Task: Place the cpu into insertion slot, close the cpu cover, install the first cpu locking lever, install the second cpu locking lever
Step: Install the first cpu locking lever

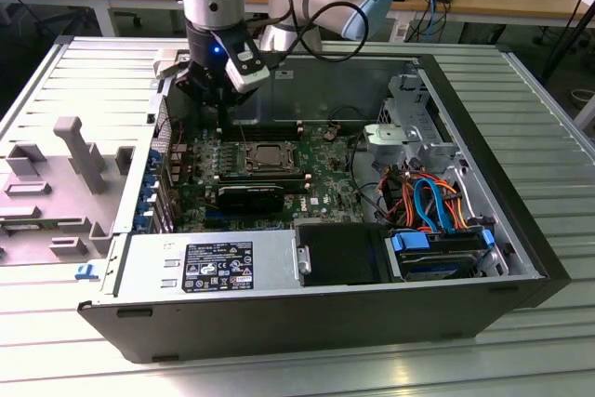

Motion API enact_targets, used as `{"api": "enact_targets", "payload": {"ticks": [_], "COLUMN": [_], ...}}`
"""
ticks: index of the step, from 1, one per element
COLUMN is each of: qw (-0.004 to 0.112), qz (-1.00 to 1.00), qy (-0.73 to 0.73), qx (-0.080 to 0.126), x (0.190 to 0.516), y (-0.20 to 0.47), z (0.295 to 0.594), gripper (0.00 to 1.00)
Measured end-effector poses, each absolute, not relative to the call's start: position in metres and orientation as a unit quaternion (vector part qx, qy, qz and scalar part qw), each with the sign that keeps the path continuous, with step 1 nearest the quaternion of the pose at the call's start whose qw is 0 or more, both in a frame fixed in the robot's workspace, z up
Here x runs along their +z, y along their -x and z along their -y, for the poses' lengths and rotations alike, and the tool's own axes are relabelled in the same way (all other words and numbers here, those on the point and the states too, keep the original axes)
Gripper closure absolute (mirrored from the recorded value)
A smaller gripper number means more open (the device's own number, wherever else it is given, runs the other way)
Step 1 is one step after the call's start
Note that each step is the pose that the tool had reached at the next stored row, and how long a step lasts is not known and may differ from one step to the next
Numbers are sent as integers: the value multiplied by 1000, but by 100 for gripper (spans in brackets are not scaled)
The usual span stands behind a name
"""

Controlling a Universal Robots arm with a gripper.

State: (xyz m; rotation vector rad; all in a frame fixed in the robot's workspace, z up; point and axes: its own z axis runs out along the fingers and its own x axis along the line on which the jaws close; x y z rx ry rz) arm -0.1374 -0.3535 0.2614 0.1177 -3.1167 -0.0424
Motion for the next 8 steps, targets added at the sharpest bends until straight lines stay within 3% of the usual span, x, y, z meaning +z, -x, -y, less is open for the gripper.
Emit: {"api": "enact_targets", "payload": {"ticks": [8], "qw": [11], "qz": [999], "qy": [-40], "qx": [-14], "x": [261], "y": [125], "z": [341], "gripper": [89]}}
